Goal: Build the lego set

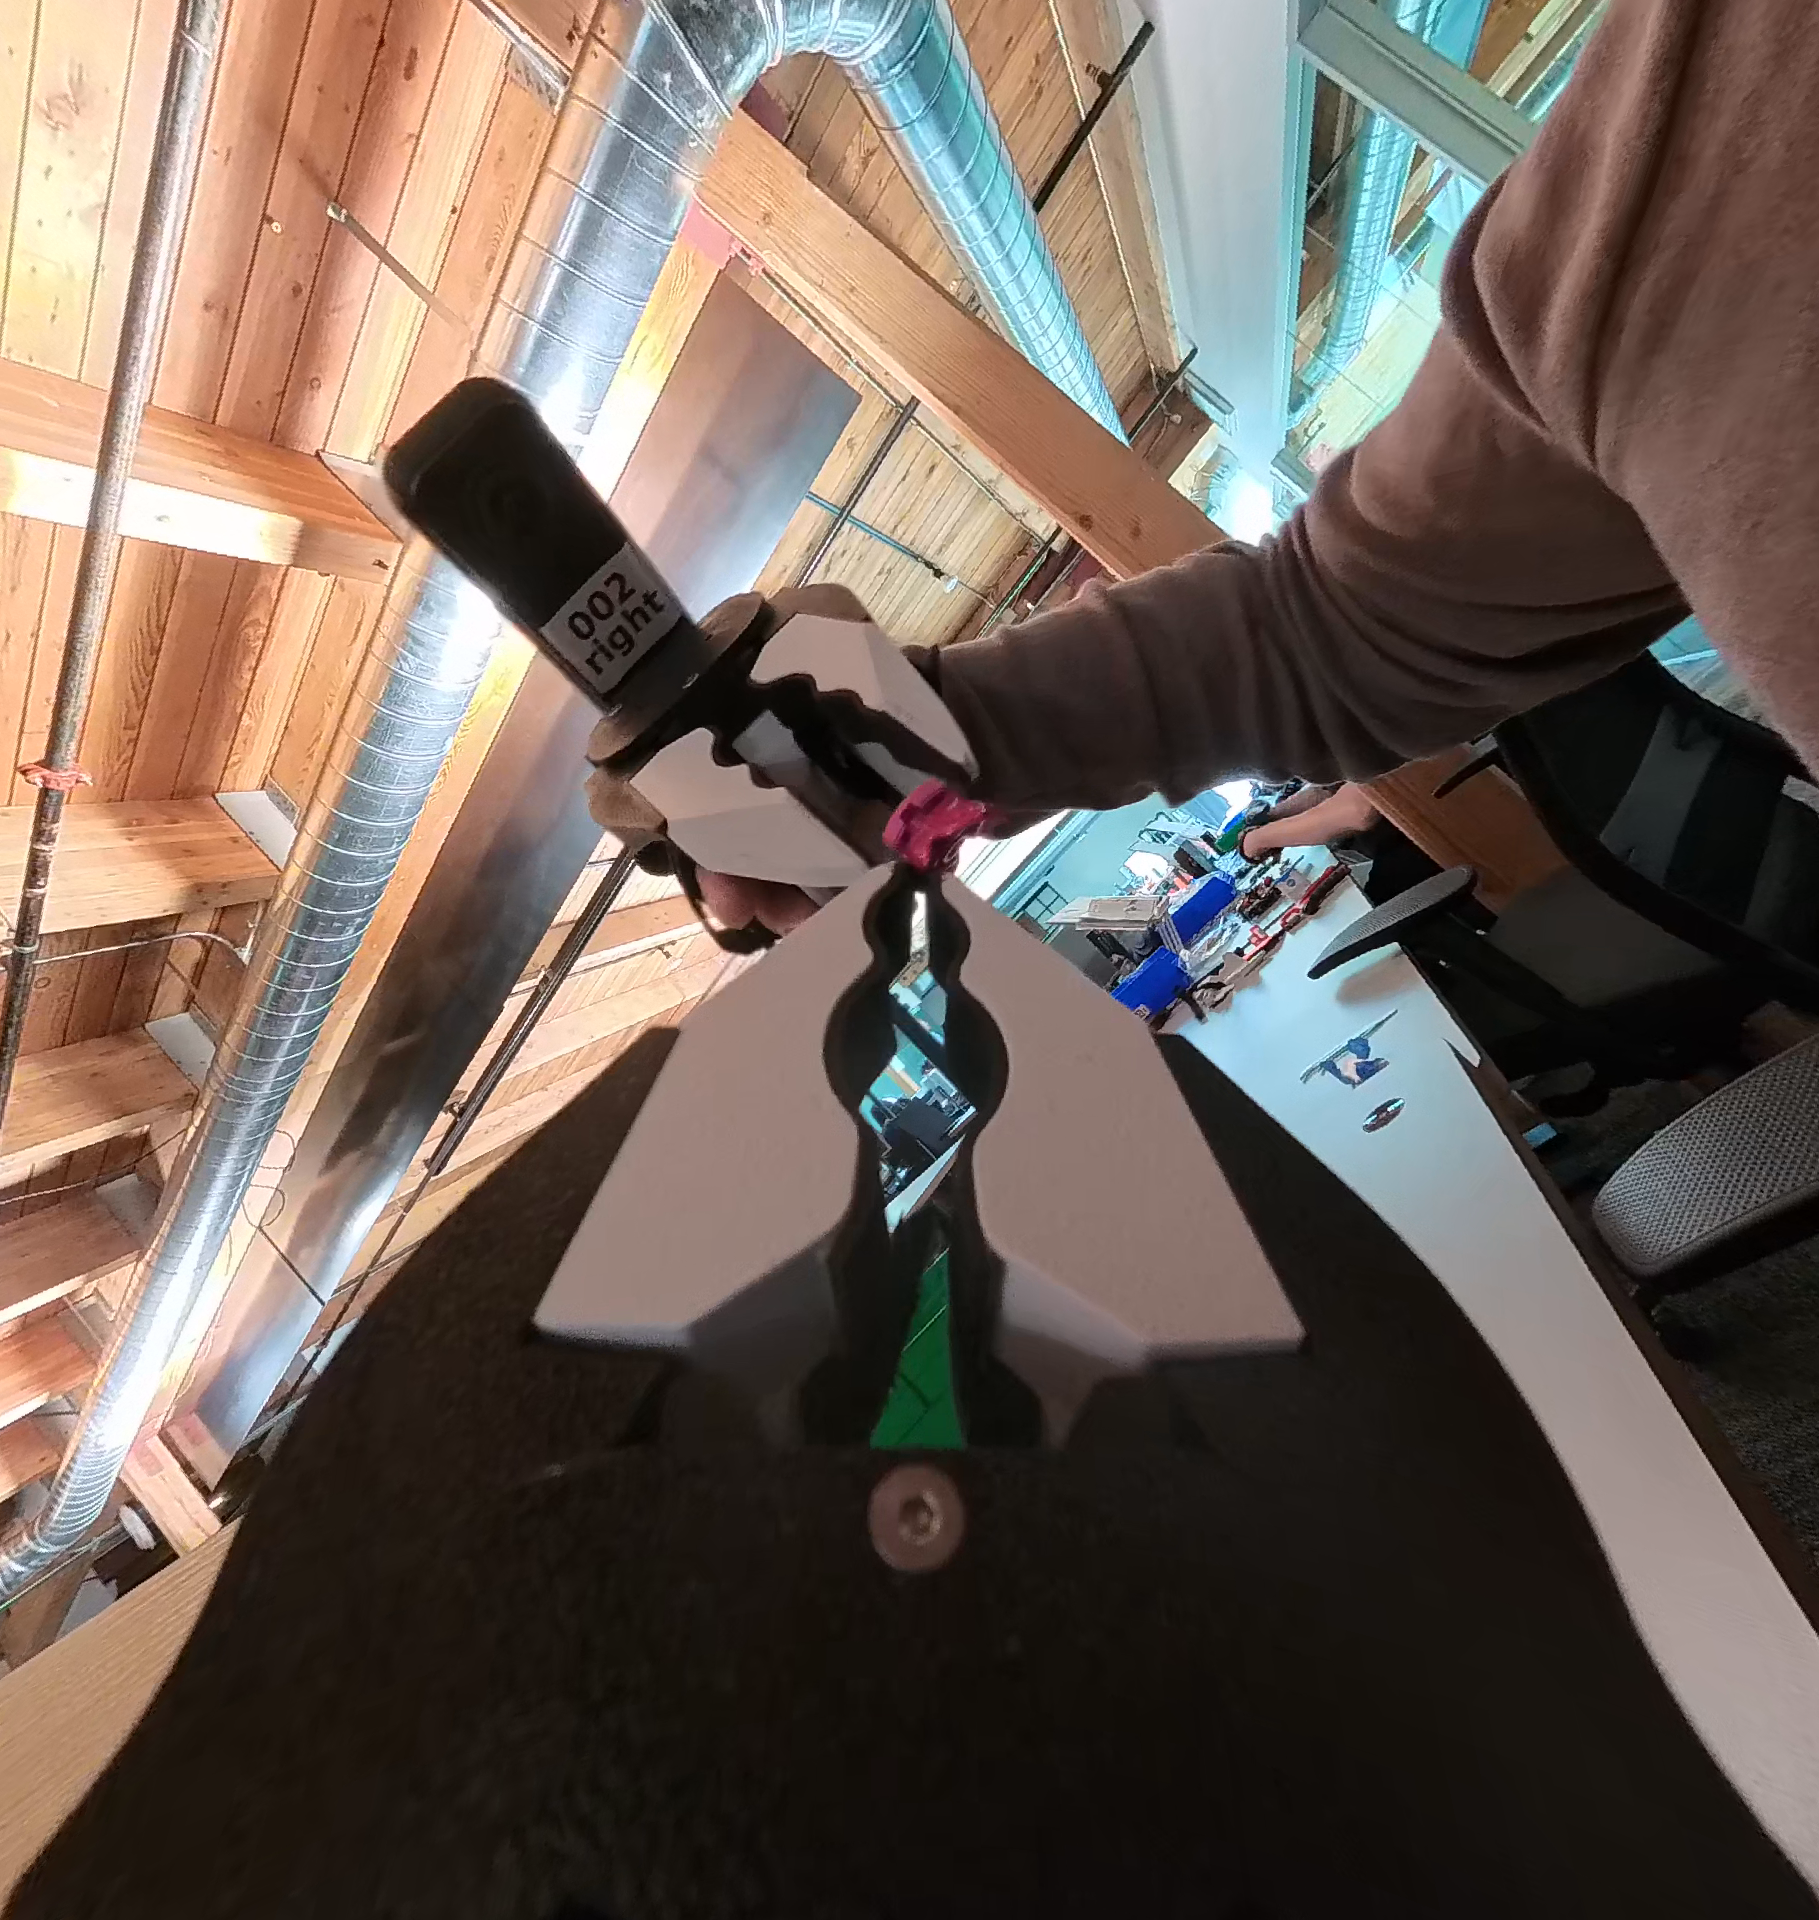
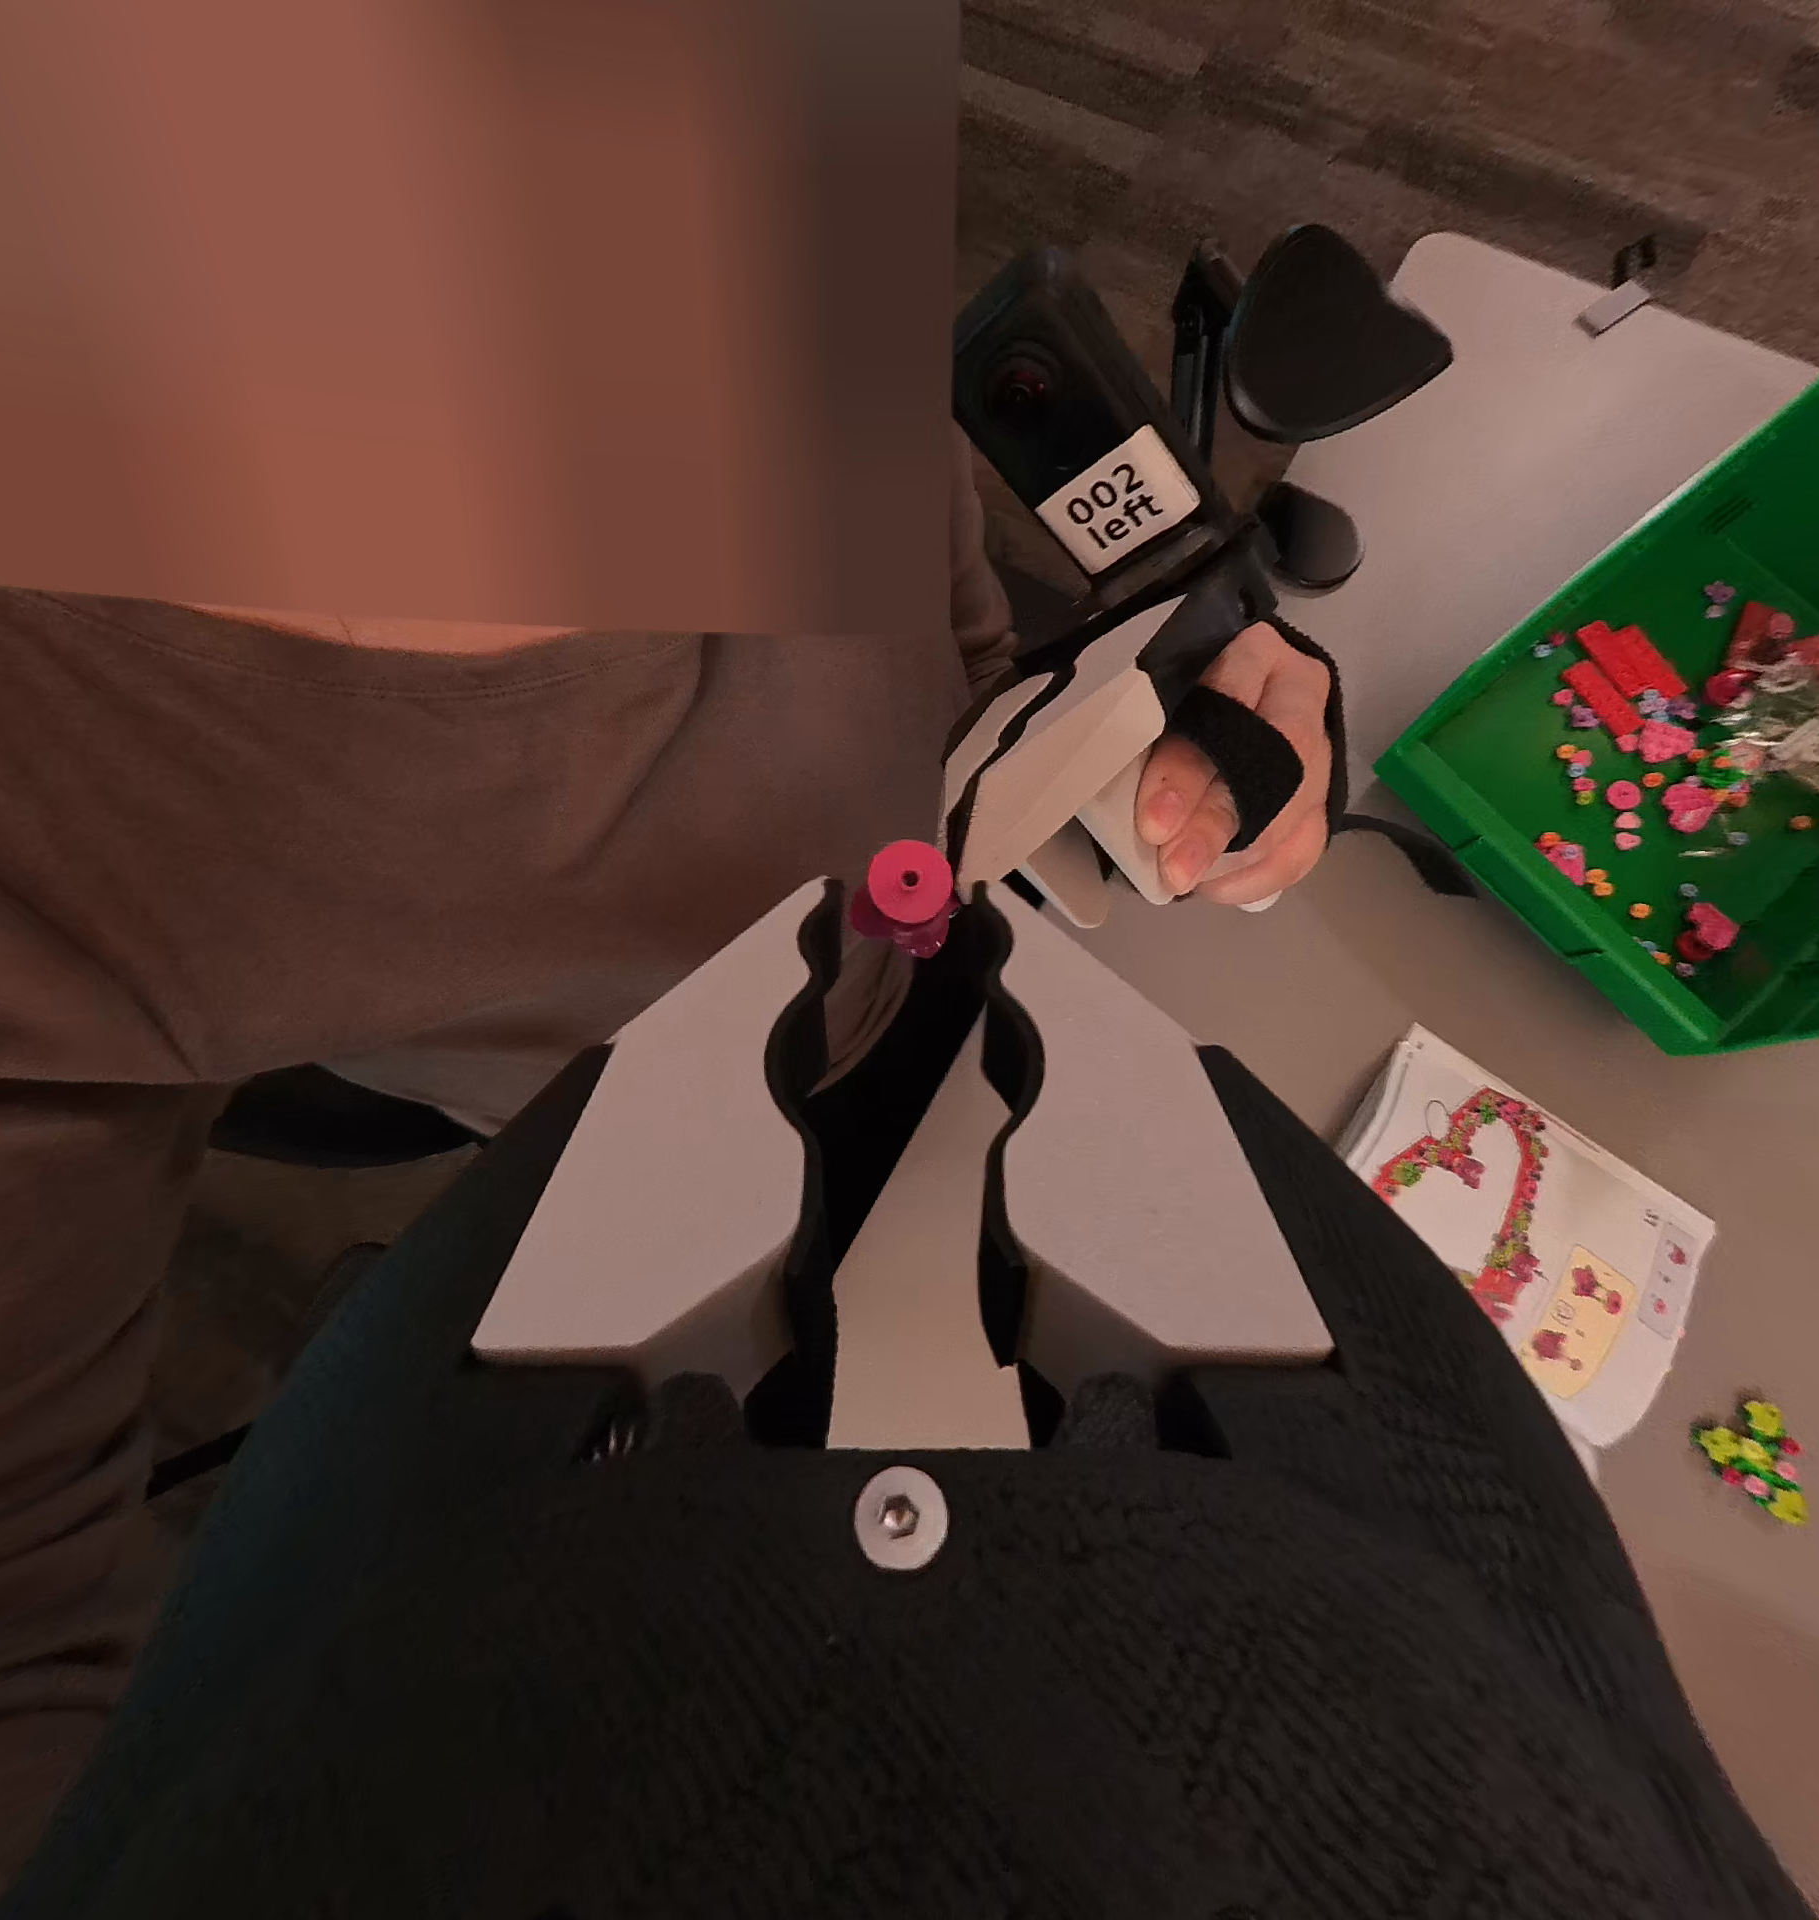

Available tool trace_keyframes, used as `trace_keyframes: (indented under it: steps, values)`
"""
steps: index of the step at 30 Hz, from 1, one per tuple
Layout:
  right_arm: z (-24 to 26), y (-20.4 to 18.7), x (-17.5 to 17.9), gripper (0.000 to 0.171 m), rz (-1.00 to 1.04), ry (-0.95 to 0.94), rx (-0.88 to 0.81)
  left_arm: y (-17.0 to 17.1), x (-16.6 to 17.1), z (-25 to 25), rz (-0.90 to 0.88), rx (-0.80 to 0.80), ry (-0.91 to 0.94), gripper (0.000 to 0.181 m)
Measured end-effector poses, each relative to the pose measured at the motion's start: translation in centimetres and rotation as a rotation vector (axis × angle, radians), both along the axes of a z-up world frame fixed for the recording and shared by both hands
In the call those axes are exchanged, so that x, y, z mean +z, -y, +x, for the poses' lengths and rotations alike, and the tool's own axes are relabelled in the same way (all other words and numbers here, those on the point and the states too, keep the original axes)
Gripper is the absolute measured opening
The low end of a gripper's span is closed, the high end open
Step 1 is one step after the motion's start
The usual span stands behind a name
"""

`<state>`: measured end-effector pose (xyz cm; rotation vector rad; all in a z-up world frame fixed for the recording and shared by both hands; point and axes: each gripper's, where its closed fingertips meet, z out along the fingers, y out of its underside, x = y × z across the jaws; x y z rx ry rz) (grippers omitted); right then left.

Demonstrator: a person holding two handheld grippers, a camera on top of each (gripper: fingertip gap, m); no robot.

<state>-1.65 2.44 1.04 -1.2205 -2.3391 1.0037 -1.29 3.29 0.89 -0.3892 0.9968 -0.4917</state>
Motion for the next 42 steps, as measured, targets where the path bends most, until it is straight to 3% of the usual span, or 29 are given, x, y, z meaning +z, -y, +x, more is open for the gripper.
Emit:
trace_keyframes:
  steps: [3, 6, 9, 12, 18, 31, 42]
  values:
    - [-0.1, -0.2, 0.6, 0.041, 0.046, -0.09, -0.039, -0.6, 0.1, -0.2, -0.019, 0.027, 0.009, 0.0]
    - [-0.5, -0.4, 1.8, 0.055, 0.167, -0.314, -0.101, -1.3, 0.3, -0.6, -0.046, 0.054, 0.021, 0.0]
    - [-0.7, -1.5, 1.9, 0.056, 0.529, -0.536, -0.185, -2.1, 0.4, -0.9, -0.08, 0.076, 0.032, 0.0]
    - [-0.9, -2.1, 1.2, 0.054, 0.93, -0.641, -0.239, -2.5, 0.3, -0.9, -0.099, 0.088, 0.033, 0.0]
    - [-1.4, -2.3, 0.3, 0.044, 1.248, -0.66, -0.291, -2.5, 0.0, -0.3, -0.101, 0.081, 0.017, 0.0]
    - [-0.9, -3.2, -0.3, 0.017, 1.351, -0.58, -0.308, -2.2, 0.1, -0.5, -0.095, 0.071, 0.013, 0.0]
    - [-0.5, -3.2, -0.4, 0.014, 1.483, -0.549, -0.24, -2.2, -0.2, -0.2, -0.104, 0.064, -0.012, 0.0]
